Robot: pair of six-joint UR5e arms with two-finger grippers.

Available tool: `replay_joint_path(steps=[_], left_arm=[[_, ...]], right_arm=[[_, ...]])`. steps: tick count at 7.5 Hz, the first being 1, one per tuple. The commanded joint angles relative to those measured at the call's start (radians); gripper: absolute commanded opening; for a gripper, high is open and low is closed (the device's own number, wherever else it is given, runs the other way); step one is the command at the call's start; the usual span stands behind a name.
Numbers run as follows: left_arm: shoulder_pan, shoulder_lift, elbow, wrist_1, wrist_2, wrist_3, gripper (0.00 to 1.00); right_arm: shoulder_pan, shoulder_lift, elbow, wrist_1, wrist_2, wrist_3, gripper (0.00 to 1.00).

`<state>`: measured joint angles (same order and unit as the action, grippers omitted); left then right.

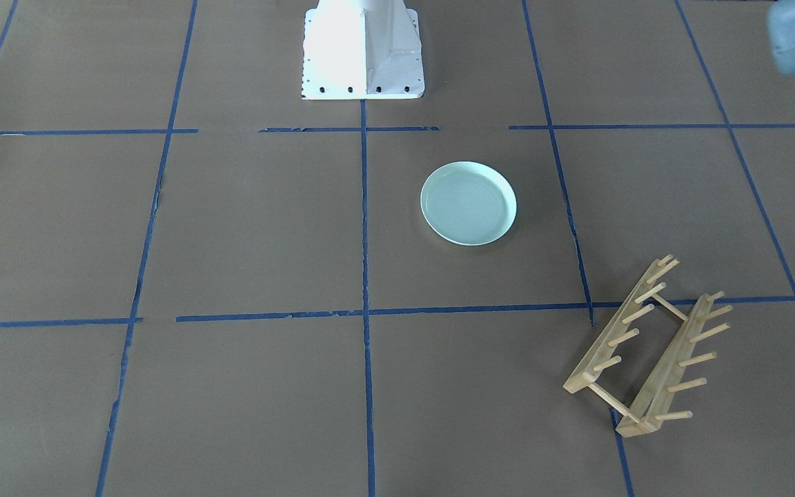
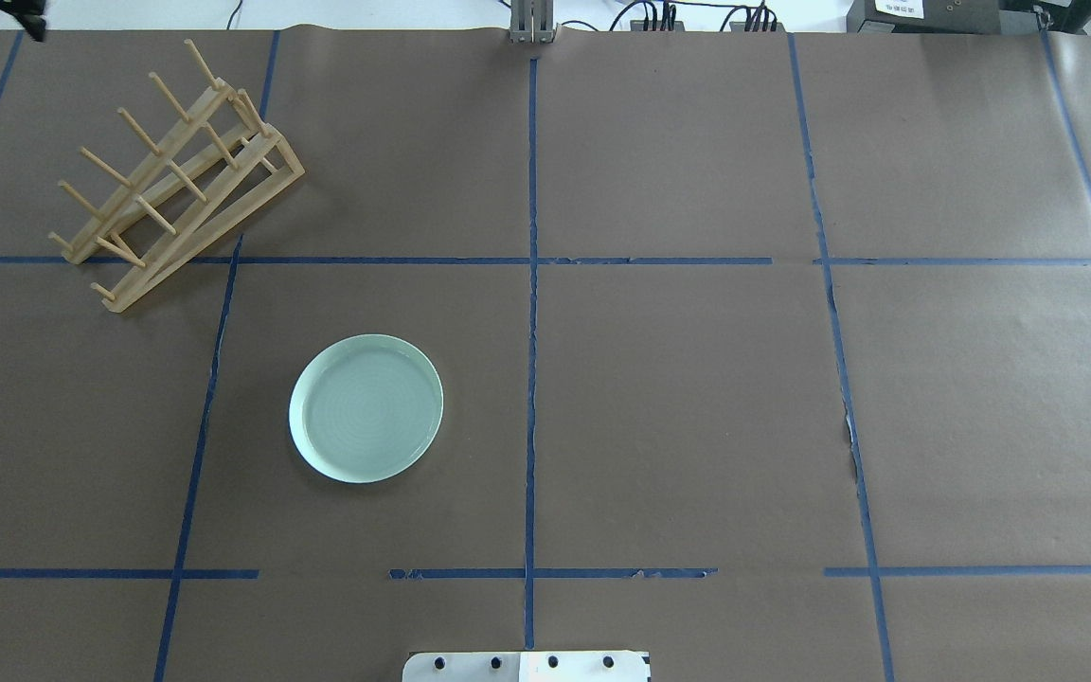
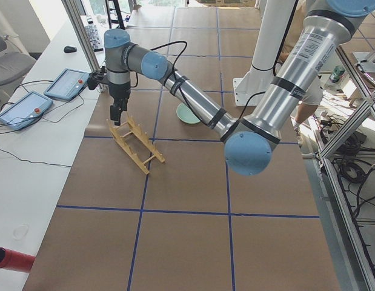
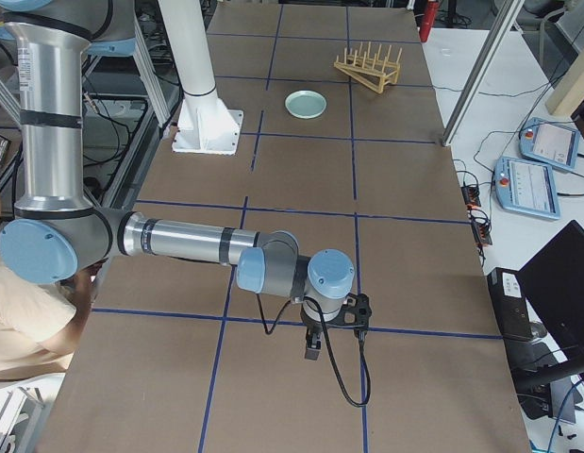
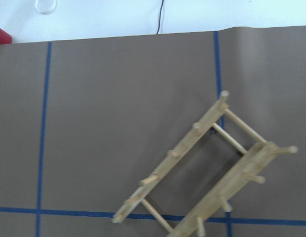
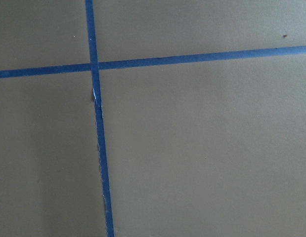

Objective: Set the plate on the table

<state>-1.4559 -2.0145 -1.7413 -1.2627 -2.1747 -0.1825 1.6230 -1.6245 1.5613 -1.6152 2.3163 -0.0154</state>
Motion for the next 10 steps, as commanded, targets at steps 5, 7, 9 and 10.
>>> replay_joint_path(steps=[5,7,9,10], left_arm=[[-0.204,0.471,0.128,-0.264,-0.108,0.307,1.0],[-0.204,0.468,0.122,-0.27,-0.109,0.291,1.0],[-0.204,0.47,0.12,-0.265,-0.109,0.294,1.0],[-0.204,0.468,0.111,-0.261,-0.108,0.298,1.0]], right_arm=[[0.0,0.0,-0.001,0.0,0.0,0.0,1.0],[0.0,0.0,0.0,0.0,0.0,0.0,1.0],[0.0,0.0,0.0,0.0,0.0,0.0,1.0],[0.0,0.0,-0.001,0.0,0.0,0.0,1.0]])
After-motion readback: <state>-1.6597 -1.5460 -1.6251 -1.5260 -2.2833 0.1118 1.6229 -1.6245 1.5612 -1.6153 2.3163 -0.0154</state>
